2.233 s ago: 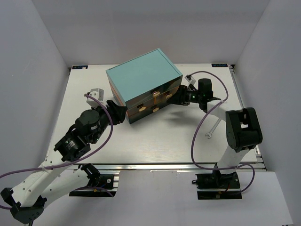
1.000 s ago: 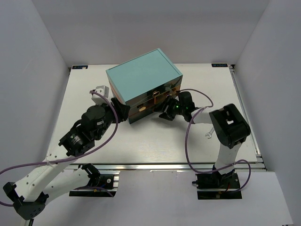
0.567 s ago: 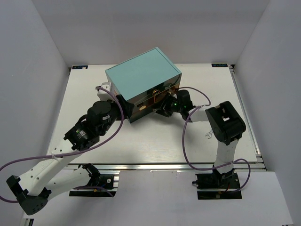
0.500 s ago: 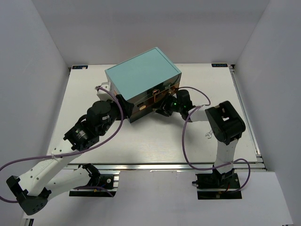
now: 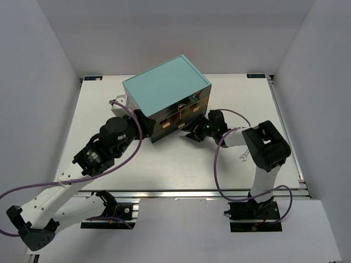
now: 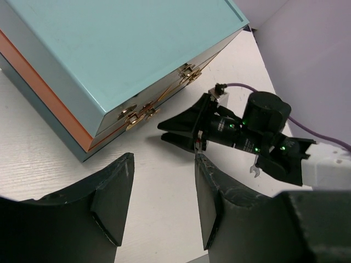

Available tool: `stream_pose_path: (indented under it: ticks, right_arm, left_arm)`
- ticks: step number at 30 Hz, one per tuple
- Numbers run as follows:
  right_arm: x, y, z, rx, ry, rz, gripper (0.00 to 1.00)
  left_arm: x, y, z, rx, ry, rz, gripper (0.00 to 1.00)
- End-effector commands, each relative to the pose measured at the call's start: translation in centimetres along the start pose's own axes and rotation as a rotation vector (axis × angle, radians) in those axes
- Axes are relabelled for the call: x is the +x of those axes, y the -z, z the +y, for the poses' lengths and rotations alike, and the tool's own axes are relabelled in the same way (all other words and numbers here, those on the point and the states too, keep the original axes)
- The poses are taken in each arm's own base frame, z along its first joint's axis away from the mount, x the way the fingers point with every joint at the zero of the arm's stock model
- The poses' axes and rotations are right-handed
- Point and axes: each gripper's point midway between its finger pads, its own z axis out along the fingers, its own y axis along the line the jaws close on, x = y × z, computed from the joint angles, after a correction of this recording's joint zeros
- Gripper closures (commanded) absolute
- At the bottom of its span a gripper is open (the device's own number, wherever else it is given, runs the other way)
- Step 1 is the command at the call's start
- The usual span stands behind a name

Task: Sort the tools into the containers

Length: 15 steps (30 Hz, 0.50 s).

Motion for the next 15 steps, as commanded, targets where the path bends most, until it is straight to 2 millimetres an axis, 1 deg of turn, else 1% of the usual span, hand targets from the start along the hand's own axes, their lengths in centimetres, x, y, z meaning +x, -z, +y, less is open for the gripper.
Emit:
stream_pose_path:
  ticks: [1,2,4,6,7,8,9,11,12,15]
  right_arm:
    - [-0.7,2.1,1.8,-0.056,0.009,-0.065,0.45]
    - [-0.5,2.2,1.7,-0.060,0.014,-0.062,0.45]
    - [-0.5,1.9,1.4,-0.058,0.021,-0.060,0.44]
    - [-1.0,1.2,1.4,-0.059,0.037,-0.068,0.44]
    - [-1.7,0.7,2.5,-0.082,0.047,-0.080,0.44]
    - [-1.9,0.4,3.0,-0.089,0.047,-0.081,0.43]
    - [-2.0,-0.1,2.9,-0.083,0.041,-0.079,0.43]
    - [-2.3,-0.9,4.0,-0.095,0.039,-0.088,0.43]
    - [-2.3,-1.4,3.5,-0.081,0.026,-0.084,0.43]
    - [-2.7,-2.1,3.8,-0.084,0.014,-0.093,0.43]
  left_arm:
    - [-1.7,0.9,-0.6,0.022,0.027,-0.042,0.42]
    - [-1.7,0.9,-0.6,0.024,0.029,-0.042,0.42]
    - [-1.5,0.8,-0.5,0.025,0.030,-0.043,0.42]
    - [-1.3,0.7,-0.6,0.027,0.028,-0.035,0.42]
    - [-1.2,0.6,-0.7,0.029,0.026,-0.030,0.42]
    - [-1.0,0.4,-0.7,0.028,0.022,-0.023,0.42]
    - [-0.9,0.3,-0.8,0.028,0.021,-0.019,0.42]
    - [-1.1,0.3,-0.9,0.026,0.021,-0.020,0.42]
    - [-1.0,0.2,-0.9,0.023,0.019,-0.016,0.42]
    - [-1.1,0.0,-0.9,0.018,0.016,-0.016,0.42]
